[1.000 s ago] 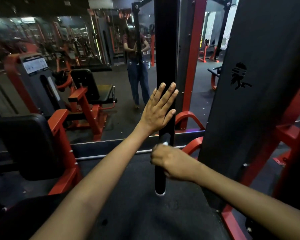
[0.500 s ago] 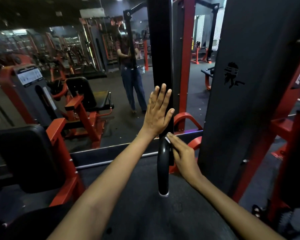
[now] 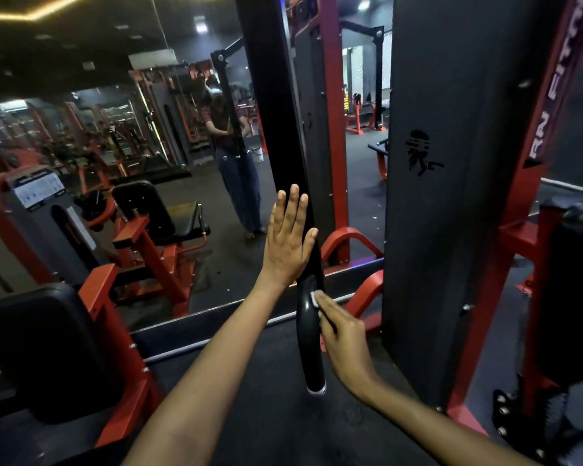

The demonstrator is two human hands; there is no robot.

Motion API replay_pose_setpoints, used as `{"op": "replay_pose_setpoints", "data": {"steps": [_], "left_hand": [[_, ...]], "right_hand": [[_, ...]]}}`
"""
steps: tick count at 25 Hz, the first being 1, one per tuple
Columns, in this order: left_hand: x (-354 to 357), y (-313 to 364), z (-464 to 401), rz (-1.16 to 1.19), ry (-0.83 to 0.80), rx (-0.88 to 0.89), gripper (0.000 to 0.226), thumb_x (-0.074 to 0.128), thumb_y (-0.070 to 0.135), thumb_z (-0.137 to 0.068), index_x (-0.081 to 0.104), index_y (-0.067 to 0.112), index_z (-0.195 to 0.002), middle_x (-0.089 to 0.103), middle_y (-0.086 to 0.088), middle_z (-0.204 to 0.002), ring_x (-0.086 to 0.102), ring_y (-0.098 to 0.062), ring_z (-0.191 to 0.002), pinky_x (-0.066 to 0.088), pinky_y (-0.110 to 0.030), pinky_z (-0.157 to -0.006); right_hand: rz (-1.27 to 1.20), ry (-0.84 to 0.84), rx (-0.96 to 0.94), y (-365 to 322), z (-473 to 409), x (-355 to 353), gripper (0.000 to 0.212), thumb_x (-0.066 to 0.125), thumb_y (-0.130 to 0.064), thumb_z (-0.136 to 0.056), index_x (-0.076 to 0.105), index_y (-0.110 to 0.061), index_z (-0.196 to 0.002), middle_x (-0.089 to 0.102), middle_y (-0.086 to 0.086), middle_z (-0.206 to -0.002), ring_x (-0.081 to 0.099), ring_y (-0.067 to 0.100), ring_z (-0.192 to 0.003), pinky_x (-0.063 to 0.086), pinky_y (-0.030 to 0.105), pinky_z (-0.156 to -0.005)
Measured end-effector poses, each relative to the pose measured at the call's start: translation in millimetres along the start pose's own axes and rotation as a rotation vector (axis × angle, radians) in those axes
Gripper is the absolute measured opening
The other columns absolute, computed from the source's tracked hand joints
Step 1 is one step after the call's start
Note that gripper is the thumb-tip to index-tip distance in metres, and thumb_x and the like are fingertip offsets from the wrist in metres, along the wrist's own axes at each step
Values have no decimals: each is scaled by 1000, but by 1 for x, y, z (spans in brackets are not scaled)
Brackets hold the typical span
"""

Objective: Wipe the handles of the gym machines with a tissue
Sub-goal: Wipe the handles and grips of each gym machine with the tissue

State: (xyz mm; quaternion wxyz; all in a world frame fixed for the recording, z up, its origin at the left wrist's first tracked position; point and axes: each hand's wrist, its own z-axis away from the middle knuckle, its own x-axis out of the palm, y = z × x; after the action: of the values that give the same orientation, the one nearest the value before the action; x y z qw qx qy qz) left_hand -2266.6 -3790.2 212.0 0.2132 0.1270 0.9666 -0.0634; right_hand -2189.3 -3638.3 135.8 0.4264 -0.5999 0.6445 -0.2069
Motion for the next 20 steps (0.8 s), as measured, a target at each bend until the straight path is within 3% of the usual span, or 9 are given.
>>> {"op": "replay_pose_setpoints", "data": {"steps": [4,8,11,14,16,20], "left_hand": [[0,-2,-14,-36,26,-19,74,37,27,-99,-13,25,-153,-21,9,-160,-15,-15,-148,2,-37,-122],[-7,-3,-13,-46,-12,18,75,38,29,-99,-14,26,-153,-23,10,-159,-16,-14,-148,0,-37,-122],[-5,-12,-2,-104,14,115,74,37,32,-99,-12,22,-154,-21,8,-160,-15,-15,-148,-2,-37,-121],[0,-18,-5,-151,45,283,72,39,31,-98,-2,16,-155,-14,4,-162,-9,-16,-149,-5,-36,-121],[0,-31,-10,-144,69,440,64,40,31,-99,13,13,-155,-6,1,-163,-2,-17,-150,-4,-36,-121],[-2,-65,-48,-100,185,726,51,45,31,-97,41,12,-144,28,-5,-158,8,-19,-150,2,-40,-120]], "right_hand": [[-48,32,52,-2,-40,-2,33,53,9,-86,65,-2,-115,65,6,-118,59,10,-111,33,5,-99],[-20,62,52,-6,-11,1,34,54,10,-85,66,-2,-114,62,-3,-115,55,0,-109,37,11,-101],[-10,78,47,-6,-12,2,30,56,9,-83,70,-3,-107,68,4,-109,59,2,-101,41,10,-95],[48,109,58,-9,-31,-2,27,58,7,-83,71,-4,-104,68,3,-101,57,0,-95,43,10,-91],[118,161,34,-12,-17,3,27,58,6,-83,71,-3,-105,66,0,-101,57,1,-97,43,10,-90],[232,217,23,-20,-28,13,29,53,-2,-80,73,-6,-101,70,1,-101,59,2,-95,45,16,-90]]}}
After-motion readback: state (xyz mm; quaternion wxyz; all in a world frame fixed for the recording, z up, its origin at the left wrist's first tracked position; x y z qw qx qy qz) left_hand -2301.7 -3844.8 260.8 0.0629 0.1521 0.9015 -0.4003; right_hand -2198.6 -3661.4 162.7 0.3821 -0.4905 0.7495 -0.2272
